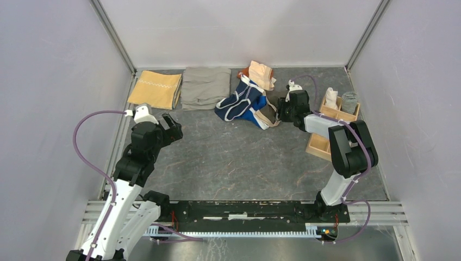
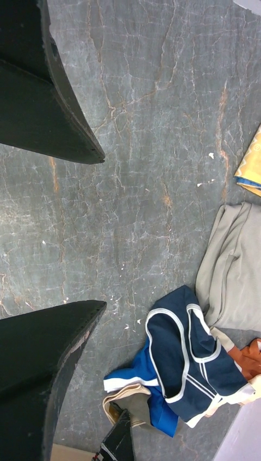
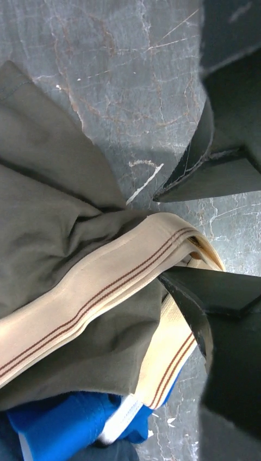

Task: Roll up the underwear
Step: Pick up the underwear.

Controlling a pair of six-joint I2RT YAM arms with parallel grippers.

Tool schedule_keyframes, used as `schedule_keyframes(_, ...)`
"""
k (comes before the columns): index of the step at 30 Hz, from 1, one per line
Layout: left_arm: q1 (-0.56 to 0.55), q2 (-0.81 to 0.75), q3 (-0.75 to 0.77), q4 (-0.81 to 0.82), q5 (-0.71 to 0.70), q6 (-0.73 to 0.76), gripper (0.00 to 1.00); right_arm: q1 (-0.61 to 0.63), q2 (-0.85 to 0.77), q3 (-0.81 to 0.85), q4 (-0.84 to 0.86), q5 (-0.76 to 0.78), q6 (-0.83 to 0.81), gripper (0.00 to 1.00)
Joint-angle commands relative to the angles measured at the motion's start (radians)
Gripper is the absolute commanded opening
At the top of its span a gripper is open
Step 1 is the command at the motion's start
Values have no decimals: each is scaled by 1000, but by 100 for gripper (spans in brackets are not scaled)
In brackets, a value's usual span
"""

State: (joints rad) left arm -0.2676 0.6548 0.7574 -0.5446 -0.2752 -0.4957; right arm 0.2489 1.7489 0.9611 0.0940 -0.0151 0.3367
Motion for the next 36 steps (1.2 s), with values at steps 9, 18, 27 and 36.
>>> schedule_keyframes(9,24,8,11,21,22,48,100,17,-55,-14,19,79,-50,8)
schedule_keyframes(18,35,19,11,23,35,49,100,27,-346,-134,61,241,-156,0)
schedule_keyframes(27,45,19,11,25,44,49,100,108,-565,-93,-58,241,-271,0)
schedule_keyframes(36,45,2,4,39,72,52,100,211,-716,23,-316,-165,-321,0)
